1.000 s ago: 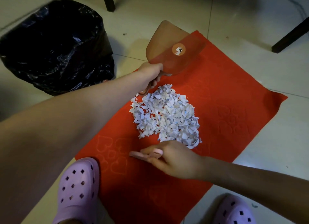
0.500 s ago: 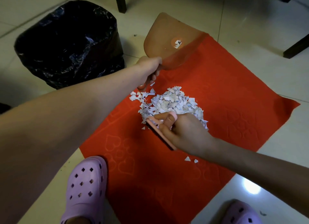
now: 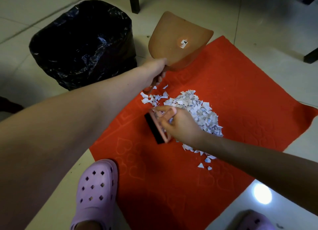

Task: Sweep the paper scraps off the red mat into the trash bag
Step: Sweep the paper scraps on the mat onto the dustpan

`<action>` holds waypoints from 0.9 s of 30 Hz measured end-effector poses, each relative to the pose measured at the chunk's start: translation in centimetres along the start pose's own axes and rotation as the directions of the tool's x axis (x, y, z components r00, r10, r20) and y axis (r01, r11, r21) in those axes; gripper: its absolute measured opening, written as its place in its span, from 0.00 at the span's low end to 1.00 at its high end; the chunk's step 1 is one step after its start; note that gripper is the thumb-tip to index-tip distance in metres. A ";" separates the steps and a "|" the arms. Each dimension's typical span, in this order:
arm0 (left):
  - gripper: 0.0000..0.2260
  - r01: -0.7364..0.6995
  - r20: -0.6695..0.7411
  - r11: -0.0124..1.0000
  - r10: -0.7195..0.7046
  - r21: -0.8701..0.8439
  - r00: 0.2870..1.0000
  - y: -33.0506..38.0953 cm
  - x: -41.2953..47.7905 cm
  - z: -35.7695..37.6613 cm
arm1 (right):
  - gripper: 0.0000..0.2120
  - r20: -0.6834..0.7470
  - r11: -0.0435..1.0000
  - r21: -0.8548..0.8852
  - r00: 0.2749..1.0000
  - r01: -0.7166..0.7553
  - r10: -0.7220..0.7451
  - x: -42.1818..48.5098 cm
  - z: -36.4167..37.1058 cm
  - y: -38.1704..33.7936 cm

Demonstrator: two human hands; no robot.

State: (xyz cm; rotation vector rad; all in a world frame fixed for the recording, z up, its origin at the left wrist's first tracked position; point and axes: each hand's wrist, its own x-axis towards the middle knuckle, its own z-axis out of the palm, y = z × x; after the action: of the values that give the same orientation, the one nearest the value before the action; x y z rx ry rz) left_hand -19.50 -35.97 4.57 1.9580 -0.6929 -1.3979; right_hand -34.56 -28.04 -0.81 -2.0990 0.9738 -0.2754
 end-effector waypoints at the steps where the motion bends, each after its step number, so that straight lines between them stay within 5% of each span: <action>1: 0.14 -0.001 0.000 1.000 0.001 -0.002 1.000 0.0 -0.1 -0.1 | 0.15 -0.030 1.000 0.004 0.999 -0.021 0.021 -0.2 -0.7 0.4; 4: 0.13 -0.003 -0.001 1.000 0.003 -0.012 1.000 0.0 -0.3 -0.4 | 0.16 -0.129 0.997 -0.001 0.989 -0.077 0.076 -1.3 -2.9 0.9; 9: 0.12 -0.001 -0.028 0.999 0.001 -0.032 1.000 0.1 -0.4 -1.0 | 0.10 -0.214 0.956 0.278 0.965 -0.089 0.152 -1.9 -4.7 -0.7; 15: 0.12 -0.021 -0.061 0.999 0.018 -0.044 0.998 0.8 -0.4 -1.7 | 0.03 -0.131 0.802 0.581 0.956 -0.140 0.262 1.2 -4.4 -1.0; 27: 0.10 -0.054 -0.074 0.993 0.047 -0.107 0.996 1.5 -0.1 -3.7 | 0.11 -0.188 0.838 0.545 0.968 -0.038 0.166 8.0 0.4 -0.2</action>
State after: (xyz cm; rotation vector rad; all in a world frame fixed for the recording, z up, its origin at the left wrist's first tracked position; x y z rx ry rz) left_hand -16.07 -36.18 6.68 1.8825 -0.6161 -1.3018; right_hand -28.76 -33.50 -1.94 -1.5131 0.9970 -0.6681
